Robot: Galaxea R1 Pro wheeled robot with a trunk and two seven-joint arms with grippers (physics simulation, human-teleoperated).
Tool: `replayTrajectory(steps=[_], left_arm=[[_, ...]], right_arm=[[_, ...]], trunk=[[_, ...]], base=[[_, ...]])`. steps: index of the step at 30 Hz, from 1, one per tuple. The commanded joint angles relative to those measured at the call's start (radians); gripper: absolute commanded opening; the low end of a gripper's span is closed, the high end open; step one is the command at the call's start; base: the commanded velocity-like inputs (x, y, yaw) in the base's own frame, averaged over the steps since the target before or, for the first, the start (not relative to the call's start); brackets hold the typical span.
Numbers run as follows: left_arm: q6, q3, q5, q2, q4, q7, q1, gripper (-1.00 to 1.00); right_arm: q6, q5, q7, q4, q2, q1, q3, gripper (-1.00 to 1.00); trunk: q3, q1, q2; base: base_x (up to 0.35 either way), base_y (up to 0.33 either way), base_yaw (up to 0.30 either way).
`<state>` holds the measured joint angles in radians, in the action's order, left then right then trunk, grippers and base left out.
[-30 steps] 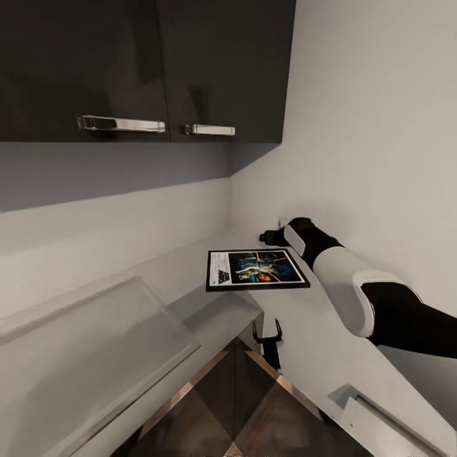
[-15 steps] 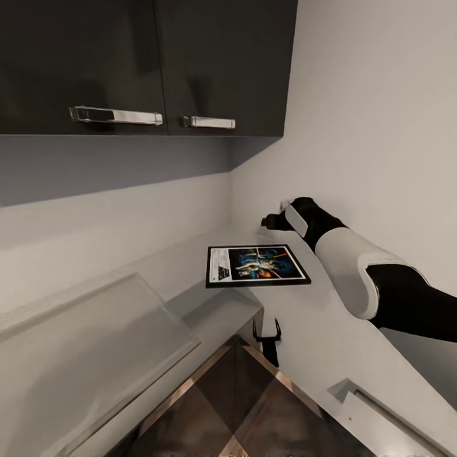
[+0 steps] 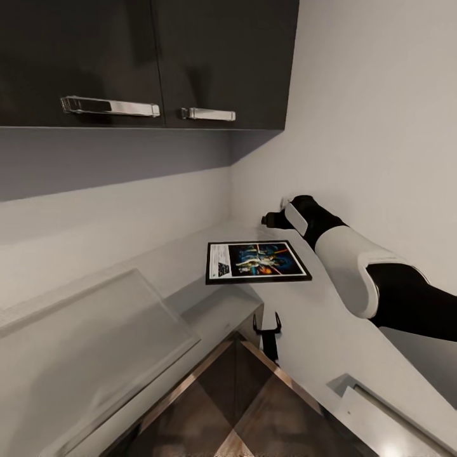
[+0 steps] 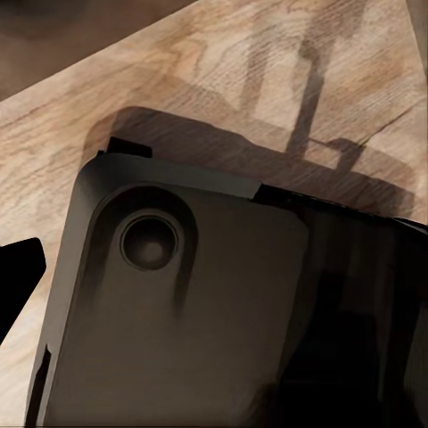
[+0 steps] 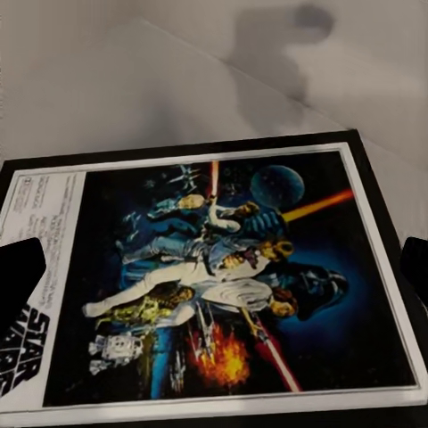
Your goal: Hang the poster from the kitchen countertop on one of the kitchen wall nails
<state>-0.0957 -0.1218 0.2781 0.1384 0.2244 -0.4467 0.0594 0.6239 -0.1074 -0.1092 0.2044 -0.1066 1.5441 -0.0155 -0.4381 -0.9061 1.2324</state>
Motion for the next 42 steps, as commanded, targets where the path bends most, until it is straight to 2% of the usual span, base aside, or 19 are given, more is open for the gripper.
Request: replayTrajectory(steps=[1,19,34,42], left_arm=[[0.001,-0.006,0.0,0.0,0.001,-0.006,0.0,1.0],[0.001,-0.007,0.0,0.0,0.001,-0.006,0.0,1.0],[0.002,-0.007,0.0,0.0,0.001,-0.006,0.0,1.0],[0.002,-0.007,-0.001,0.0,0.001,-0.006,0.0,1.0]], right_arm=[[0.003,-0.011,-0.009,0.002,0.0,0.005,-0.001,1.0],[0.002,-0.012,-0.007,0.003,0.001,0.013,-0.001,1.0],[-0.004,-0.017,-0.001,0.013,0.002,0.013,-0.004,1.0],[0.002,-0.017,-0.004,0.055,-0.001,0.014,0.0,1.0]], trunk=[[-0.003,0.0,0.001],[-0.032,0.0,0.001],[-0.033,0.0,0.001],[-0.045,0.0,0.001]], base=[[0.0,0.0,0.0],[0.0,0.0,0.0],[0.0,0.0,0.0],[0.0,0.0,0.0]])
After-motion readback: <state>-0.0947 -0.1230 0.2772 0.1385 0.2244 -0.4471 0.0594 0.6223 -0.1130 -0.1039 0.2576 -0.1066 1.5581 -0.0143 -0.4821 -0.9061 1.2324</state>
